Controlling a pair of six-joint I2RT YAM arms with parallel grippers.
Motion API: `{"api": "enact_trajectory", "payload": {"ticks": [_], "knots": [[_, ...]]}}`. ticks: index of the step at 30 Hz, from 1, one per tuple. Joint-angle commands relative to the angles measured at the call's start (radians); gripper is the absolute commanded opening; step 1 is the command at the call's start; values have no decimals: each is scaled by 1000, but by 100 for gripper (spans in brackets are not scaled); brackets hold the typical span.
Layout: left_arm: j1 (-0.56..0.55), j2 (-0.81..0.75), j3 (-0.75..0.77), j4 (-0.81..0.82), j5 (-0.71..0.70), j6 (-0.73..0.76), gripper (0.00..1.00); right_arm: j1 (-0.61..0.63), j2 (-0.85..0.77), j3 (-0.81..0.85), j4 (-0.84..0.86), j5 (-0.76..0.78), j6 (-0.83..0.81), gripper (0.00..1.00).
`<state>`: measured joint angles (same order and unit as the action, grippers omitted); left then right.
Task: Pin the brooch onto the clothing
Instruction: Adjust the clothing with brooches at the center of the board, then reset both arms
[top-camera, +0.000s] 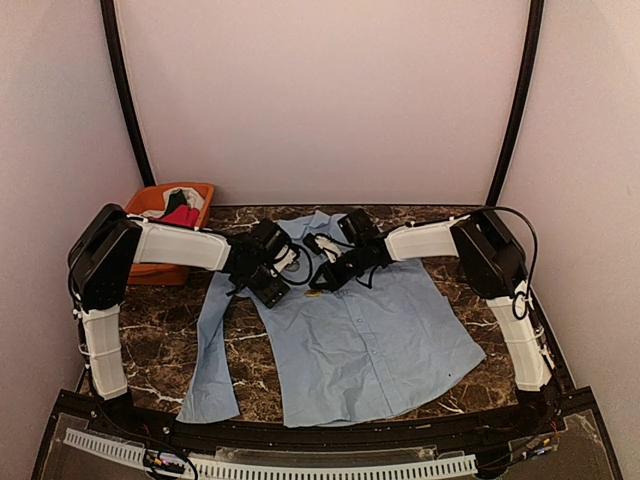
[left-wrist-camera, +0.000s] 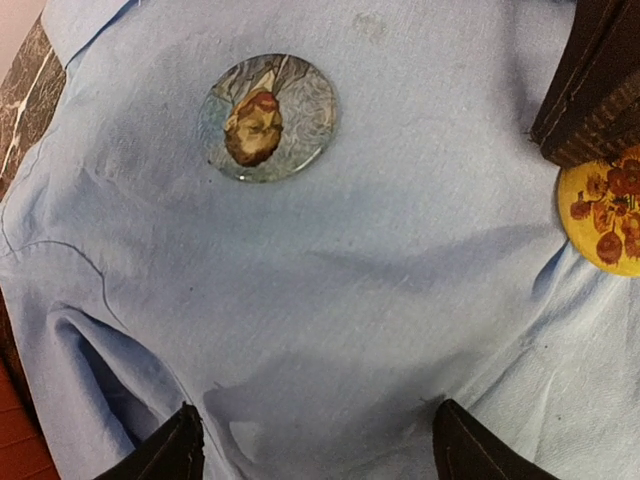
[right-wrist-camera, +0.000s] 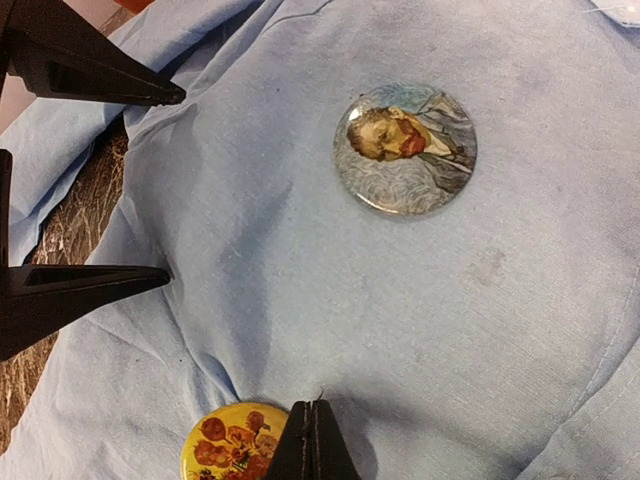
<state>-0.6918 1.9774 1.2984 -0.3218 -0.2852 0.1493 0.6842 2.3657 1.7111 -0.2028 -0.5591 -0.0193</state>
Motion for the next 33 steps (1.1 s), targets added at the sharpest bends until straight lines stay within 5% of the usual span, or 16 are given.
{"api": "enact_trajectory", "payload": {"ticks": [1, 4, 6, 10, 13, 14, 15, 16, 25, 30, 33], "knots": [[2, -79, -29, -28, -32, -4, 80, -3, -42, -33, -35, 3, 11, 0], [2, -141, -26, -11, -71, -9, 81, -10, -146, -51, -33, 18, 19, 0], [2, -191, -18, -1, -96, -13, 83, -15, -235, -75, -41, 53, 46, 9], [2, -314, -6, -4, -131, -24, 95, -18, -459, -186, -69, 156, 45, 44], [2, -410, -21, -12, -111, -36, 98, -20, -642, -314, -95, 277, 51, 58], [3, -465, -29, -11, -95, -52, 99, -20, -709, -369, -87, 311, 57, 69], [3, -526, -54, -9, -69, -62, 99, -20, -783, -437, -69, 339, 71, 95], [3, -557, -69, 0, -55, -93, 99, -18, -855, -509, -39, 372, 84, 98], [10, -1005, -400, 118, 200, -198, 99, 49, -1520, -1002, 157, 383, 44, 99], [9, -1126, -526, 83, 164, -195, 99, 74, -1684, -1062, 51, 389, 0, 99], [9, -1159, -551, 67, 138, -190, 99, 80, -1627, -1054, 82, 303, -23, 98]]}}
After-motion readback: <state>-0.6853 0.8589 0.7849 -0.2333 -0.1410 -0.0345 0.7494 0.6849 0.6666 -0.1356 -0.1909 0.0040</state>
